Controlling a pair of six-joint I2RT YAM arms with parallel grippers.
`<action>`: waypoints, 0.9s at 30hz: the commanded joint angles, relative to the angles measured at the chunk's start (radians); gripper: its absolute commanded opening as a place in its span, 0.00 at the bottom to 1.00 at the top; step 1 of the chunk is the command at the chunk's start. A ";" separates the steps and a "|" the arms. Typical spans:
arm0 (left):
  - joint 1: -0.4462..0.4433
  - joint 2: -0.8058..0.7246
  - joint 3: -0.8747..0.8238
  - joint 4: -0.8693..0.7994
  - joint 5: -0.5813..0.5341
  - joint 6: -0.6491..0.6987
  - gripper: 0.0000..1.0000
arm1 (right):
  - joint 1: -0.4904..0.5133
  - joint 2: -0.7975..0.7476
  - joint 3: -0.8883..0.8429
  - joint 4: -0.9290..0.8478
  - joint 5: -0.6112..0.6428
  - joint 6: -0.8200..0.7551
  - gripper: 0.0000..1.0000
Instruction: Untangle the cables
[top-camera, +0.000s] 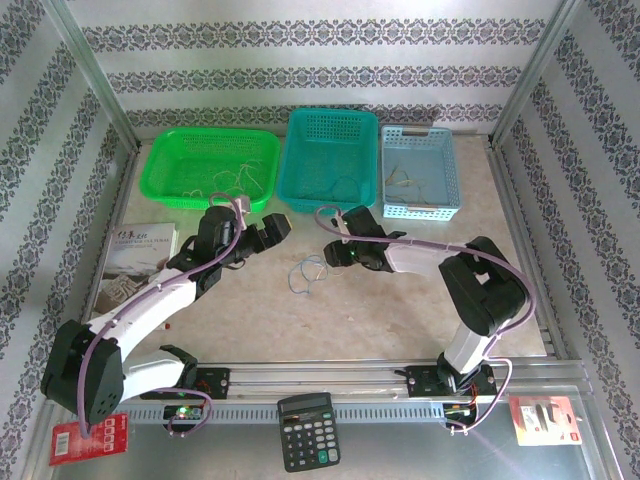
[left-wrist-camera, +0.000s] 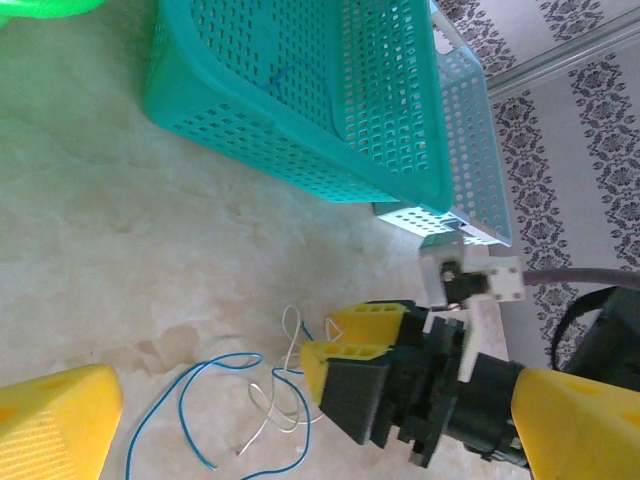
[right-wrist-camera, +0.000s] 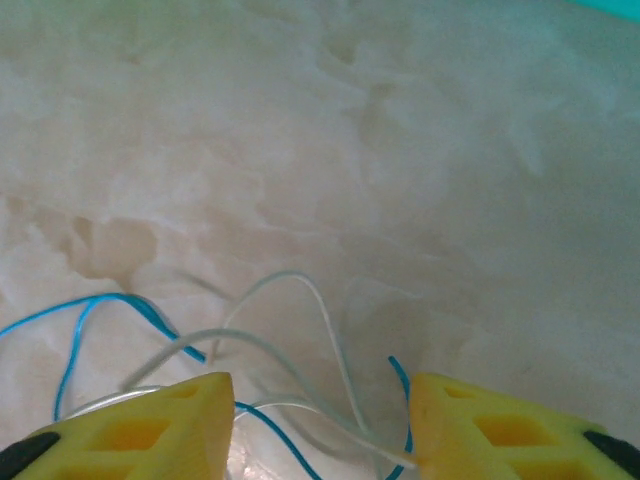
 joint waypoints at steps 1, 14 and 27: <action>-0.007 0.007 0.036 0.033 0.006 -0.011 1.00 | 0.014 0.012 0.036 -0.011 -0.031 -0.038 0.35; -0.006 0.009 0.054 0.140 0.058 -0.117 1.00 | -0.013 -0.347 -0.057 0.132 -0.269 0.033 0.00; -0.018 0.068 0.144 0.285 0.216 -0.165 0.98 | -0.072 -0.517 -0.071 0.276 -0.449 0.167 0.00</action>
